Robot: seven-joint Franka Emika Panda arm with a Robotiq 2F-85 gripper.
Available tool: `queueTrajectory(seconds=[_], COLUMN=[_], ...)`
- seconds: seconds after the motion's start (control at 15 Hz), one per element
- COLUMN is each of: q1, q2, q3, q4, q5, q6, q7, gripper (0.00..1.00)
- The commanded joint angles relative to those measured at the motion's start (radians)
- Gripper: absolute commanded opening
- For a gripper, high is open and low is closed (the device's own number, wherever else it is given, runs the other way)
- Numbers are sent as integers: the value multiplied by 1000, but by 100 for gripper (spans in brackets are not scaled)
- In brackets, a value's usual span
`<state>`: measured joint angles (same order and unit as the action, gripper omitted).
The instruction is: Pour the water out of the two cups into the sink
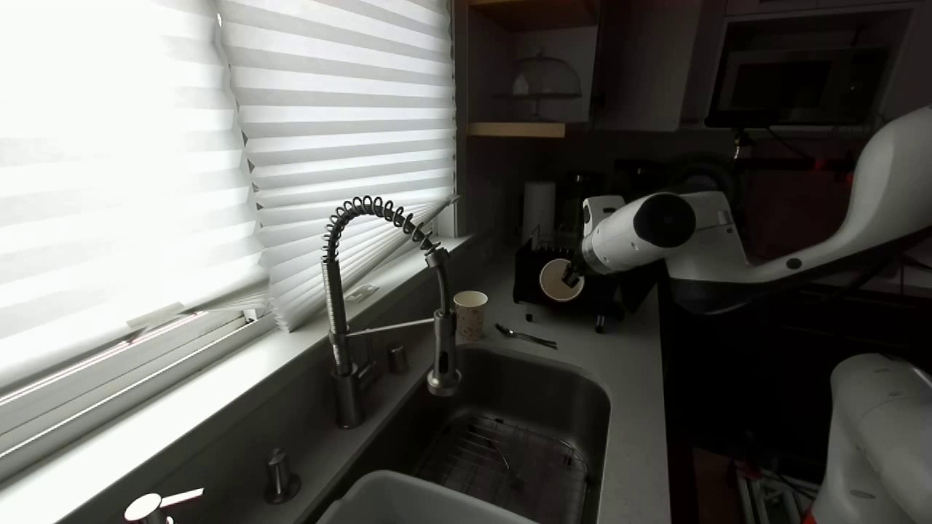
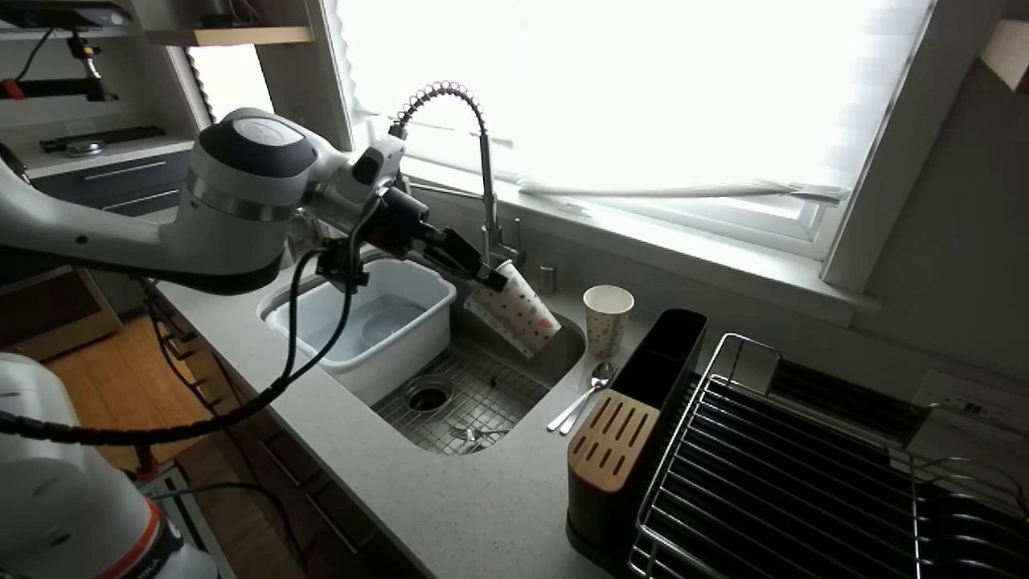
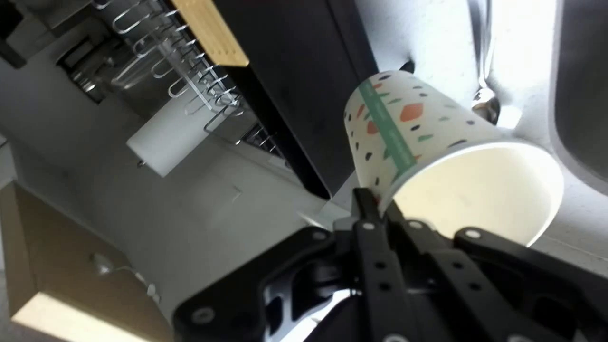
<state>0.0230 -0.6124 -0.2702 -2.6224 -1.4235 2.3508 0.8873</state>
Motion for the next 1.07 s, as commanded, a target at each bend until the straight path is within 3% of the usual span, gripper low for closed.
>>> queueTrajectory(seconds=[0.0, 0.27, 0.6, 0.87, 1.0], q1=[-38, -100, -200, -269, -308], q2=[-5, 8, 27, 58, 71], q3=[-57, -90, -83, -74, -64], q4=[-11, -30, -29, 0, 13], q5=[222, 502, 870, 1111, 1160], q6=[82, 90, -2, -128, -171], q7=[-177, -384, -624, -740, -748], gripper=[1, 1, 1, 1, 1])
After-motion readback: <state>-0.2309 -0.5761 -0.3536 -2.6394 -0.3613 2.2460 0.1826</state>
